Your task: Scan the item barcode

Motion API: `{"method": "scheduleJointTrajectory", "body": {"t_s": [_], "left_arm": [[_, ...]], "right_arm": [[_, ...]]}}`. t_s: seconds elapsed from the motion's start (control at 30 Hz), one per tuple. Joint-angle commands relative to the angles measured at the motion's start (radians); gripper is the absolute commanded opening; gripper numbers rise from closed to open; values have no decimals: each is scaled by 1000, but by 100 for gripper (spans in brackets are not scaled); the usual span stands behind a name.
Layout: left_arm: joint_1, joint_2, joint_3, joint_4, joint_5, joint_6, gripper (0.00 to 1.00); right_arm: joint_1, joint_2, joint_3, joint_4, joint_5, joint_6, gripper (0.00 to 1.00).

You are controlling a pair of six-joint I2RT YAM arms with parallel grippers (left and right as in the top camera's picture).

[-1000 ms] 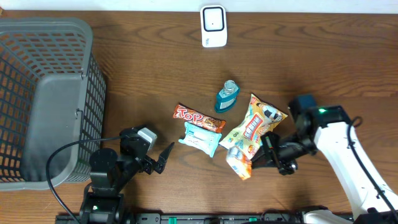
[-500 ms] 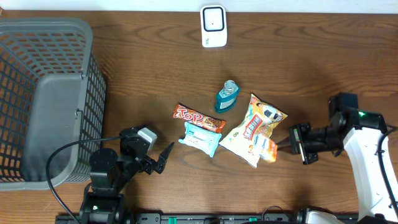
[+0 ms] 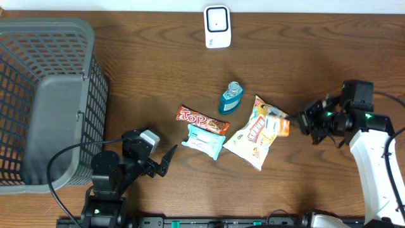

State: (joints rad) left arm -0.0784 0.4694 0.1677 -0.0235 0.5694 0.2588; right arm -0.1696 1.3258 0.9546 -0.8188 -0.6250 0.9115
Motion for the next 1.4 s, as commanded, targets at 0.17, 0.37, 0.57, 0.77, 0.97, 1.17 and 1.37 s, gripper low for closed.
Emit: {"method": "scheduleJointTrajectory", "body": {"t_s": [0.17,0.37,0.57,0.77,0.97,1.17,1.37], "left_arm": [[3,2,-13,1,-5,-9,98],[3,2,-13,1,-5,-9,98],[3,2,-13,1,-5,-9,98],[3,2,-13,1,-5,-9,98],[3,1,-13,1,-5,-9,98],[3,2,-13,1,-5,-9,98],[3,2,-13,1,-5,-9,98]], "right_arm": [[44,-6,14,317,64,-90,1],[128,11,14,622,229,-90,1],[235,93,14,899,460,-90,1],[311,301,14,1341,476,-90,1],[336,557,49,1770,426,-89,1],[355,814,309,1796,308,-71,1],[383,1012,623,1664,278,-71,1]]}}
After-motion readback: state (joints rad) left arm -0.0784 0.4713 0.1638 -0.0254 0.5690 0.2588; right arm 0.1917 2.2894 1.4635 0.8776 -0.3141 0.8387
